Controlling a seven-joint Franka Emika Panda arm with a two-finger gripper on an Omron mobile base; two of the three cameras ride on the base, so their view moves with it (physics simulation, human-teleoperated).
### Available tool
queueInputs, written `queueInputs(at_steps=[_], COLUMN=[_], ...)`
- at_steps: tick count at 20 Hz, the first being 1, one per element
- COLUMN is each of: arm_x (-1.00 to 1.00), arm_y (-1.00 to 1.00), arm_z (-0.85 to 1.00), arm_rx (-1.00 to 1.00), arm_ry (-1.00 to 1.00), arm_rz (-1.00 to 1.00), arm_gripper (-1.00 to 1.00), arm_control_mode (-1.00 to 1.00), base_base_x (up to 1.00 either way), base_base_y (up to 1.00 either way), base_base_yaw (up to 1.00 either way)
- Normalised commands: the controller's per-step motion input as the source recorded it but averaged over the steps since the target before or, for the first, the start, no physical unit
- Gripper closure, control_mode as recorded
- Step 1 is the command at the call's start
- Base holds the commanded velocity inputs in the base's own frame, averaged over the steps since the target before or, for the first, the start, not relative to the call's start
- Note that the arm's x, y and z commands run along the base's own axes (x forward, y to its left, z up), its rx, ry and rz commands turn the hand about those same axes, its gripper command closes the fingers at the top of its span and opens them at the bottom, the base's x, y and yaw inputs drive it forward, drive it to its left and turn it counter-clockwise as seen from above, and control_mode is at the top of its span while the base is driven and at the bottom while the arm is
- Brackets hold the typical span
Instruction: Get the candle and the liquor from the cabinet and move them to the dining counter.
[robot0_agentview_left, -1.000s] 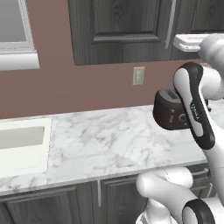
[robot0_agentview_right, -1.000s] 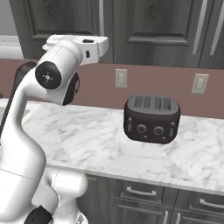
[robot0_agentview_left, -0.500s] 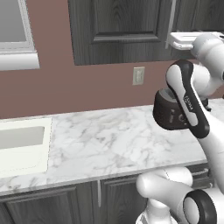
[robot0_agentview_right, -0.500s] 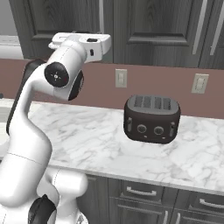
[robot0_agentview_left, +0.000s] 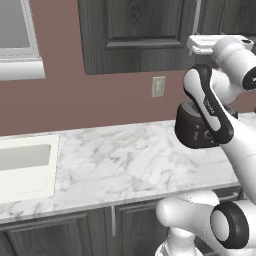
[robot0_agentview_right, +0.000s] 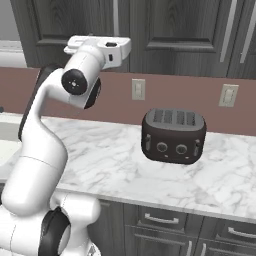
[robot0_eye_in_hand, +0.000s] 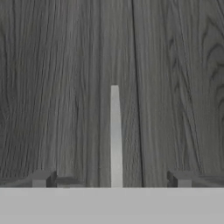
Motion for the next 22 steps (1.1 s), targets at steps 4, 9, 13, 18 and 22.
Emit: queueInputs(at_steps=[4,9,13,18,22], arm_x=[0.30,0.34,0.35,0.29,0.29], arm_y=[-0.01,-0.04,-0.03,-0.02,-0.02], arm_z=[0.04,0.01,0.00,0.04,0.00], arm_rx=[0.00,0.00,0.00,0.00,0.00], arm_ry=[0.00,0.00,0.00,0.00,0.00], arm_rz=[0.00,0.00,0.00,0.00,0.00], arm_gripper=[-1.00,-1.00,-1.00,-1.00,-1.00], arm_control_mode=[-1.00,-1.00,-1.00,-1.00,-1.00], base_base_x=[0.00,0.00,0.00,0.00,0.00], base_base_y=[0.00,0.00,0.00,0.00,0.00], base_base_yaw=[0.00,0.00,0.00,0.00,0.00])
